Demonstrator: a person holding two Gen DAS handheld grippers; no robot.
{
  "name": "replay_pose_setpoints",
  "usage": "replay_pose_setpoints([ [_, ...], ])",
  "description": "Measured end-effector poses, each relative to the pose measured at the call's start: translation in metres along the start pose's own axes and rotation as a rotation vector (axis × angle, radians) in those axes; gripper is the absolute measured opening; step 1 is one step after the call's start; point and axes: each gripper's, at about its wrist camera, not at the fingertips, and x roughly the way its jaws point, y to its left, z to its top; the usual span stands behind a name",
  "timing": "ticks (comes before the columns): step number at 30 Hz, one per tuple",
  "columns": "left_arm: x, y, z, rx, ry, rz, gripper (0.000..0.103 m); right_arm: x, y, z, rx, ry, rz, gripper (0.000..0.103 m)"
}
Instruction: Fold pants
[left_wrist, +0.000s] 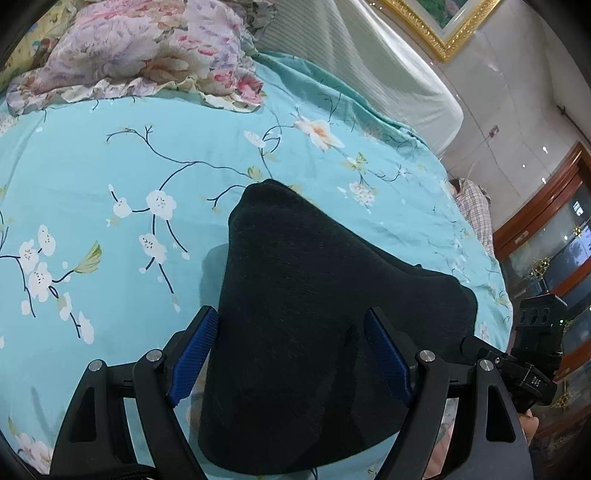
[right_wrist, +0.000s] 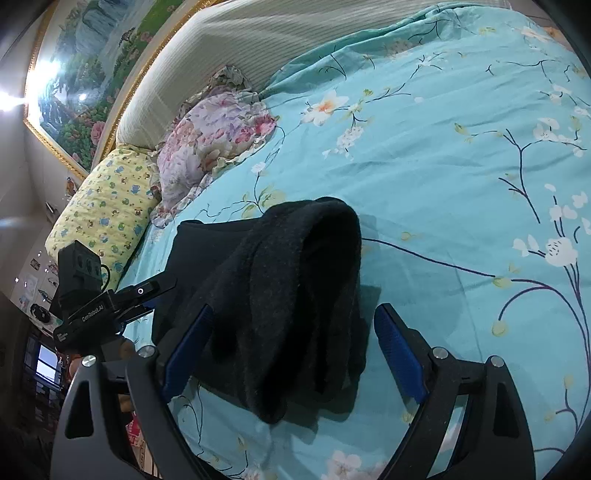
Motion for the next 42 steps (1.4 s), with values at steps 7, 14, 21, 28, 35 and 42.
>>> replay_pose_setpoints([
  [7,0.012,0.009,0.0,-0.011,0.019,-0.006,0.062,0.01,-0.001,0.004,0.001,0.018,0.003,0.089],
  [14,0.015,0.044,0.006,-0.153,0.026,-0.103,0.041,0.025,-0.002,0.01,-0.001,0.038,0.014,0.092],
  [21,0.02,0.062,0.005,-0.228,0.031,-0.146,0.039,0.042,0.004,0.014,-0.033,0.032,0.034,0.095],
  [28,0.021,0.065,0.004,-0.257,0.016,-0.174,0.036,0.048,0.001,0.018,-0.012,0.069,0.079,0.061],
  [35,-0.001,0.06,0.007,-0.265,-0.026,-0.181,0.029,0.04,0.014,0.026,-0.007,0.06,0.113,0.044],
  [42,-0.044,0.065,0.016,-0.276,-0.12,-0.148,0.029,0.041,0.045,0.045,-0.063,0.056,0.17,0.042],
])
